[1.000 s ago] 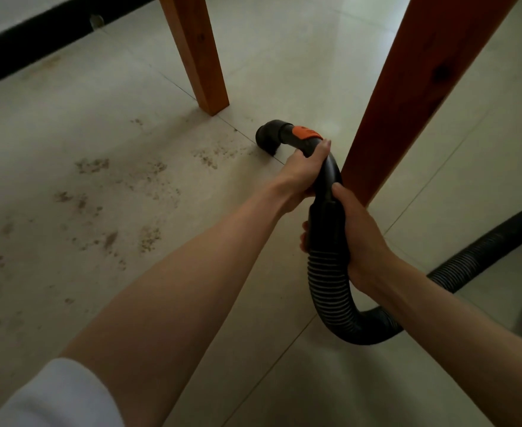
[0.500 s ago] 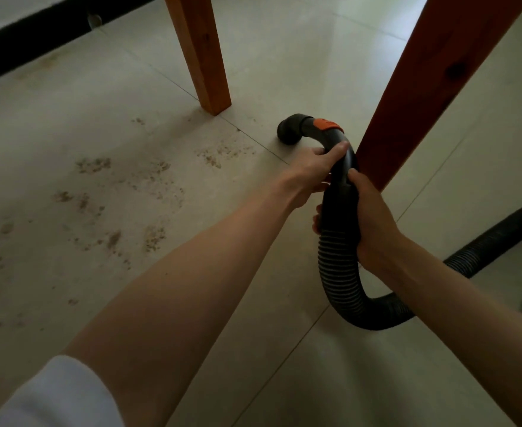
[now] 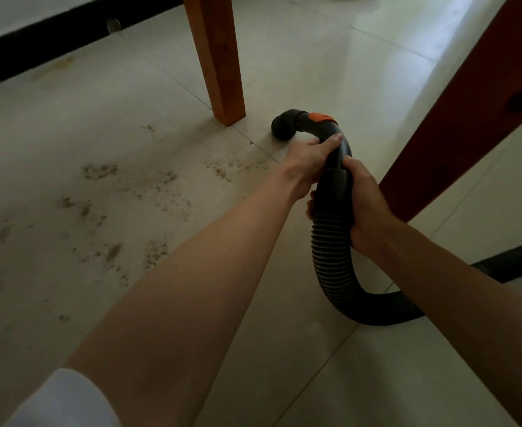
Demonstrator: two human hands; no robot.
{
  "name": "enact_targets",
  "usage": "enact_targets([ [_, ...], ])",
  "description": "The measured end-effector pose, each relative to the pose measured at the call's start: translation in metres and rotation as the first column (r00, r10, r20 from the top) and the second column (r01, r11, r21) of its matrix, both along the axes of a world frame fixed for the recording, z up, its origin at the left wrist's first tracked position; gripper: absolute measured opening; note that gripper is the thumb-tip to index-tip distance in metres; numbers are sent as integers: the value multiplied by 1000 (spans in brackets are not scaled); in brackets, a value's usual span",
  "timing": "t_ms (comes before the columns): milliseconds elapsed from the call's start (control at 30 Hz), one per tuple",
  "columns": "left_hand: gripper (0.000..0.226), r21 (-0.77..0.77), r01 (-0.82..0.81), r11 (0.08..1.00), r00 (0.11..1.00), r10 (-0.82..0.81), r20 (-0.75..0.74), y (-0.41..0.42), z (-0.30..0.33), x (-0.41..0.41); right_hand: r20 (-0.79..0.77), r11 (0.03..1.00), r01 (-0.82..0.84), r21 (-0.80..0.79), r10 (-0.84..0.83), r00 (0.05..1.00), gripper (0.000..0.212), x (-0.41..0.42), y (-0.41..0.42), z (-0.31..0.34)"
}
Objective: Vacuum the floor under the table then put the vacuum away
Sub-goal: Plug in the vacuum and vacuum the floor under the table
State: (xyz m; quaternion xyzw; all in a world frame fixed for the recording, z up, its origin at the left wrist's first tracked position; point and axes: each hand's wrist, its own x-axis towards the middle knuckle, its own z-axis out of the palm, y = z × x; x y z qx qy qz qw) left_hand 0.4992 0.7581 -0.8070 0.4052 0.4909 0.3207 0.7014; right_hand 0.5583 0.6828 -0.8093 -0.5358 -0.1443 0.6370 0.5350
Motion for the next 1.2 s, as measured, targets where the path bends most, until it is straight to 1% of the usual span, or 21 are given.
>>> enact_targets([
  [67,39,-1,-4,1000,1000,4,8,8,-5,-3,-16,1000,-11,4,11,1000,40,0,7,-2],
  [233,58,-17,-55,998,997,56,50,26,-18,-8,-53,999,-45,11,45,998,39,-2,22,-5],
  [300,60,-12,-72,997,995,73,71,34,-22,-12,-56,998,-66,15,67,996,36,-4,28,-5],
  [367,56,-14,-81,997,993,82,91,40,-24,-18,-23,996,-83,11,83,996,36,-6,33,-7],
  [500,43,5,-41,999,993,40,111,38,-24,-25,43,995,-101,1,100,994,40,-10,32,-8],
  [633,36,2,8,1000,995,-8,97,30,-18,-23,81,997,-75,8,75,994,40,-7,21,-7],
  [733,33,-13,37,999,997,-36,71,18,-14,-15,60,998,-57,-6,57,997,40,-3,5,-3],
  [900,37,-48,100,994,994,-97,49,-5,-16,-4,30,1000,-17,-20,18,999,37,5,-26,2],
  [967,37,-82,102,991,995,-100,29,-12,-16,-1,41,999,-30,-19,31,999,37,7,-38,3],
  [1100,29,-155,81,985,997,-79,15,-20,-14,0,49,999,-37,-31,38,998,37,7,-60,5],
  [1200,30,-165,80,983,997,-80,8,-27,-15,-1,47,998,-42,-36,43,998,38,6,-69,10],
])
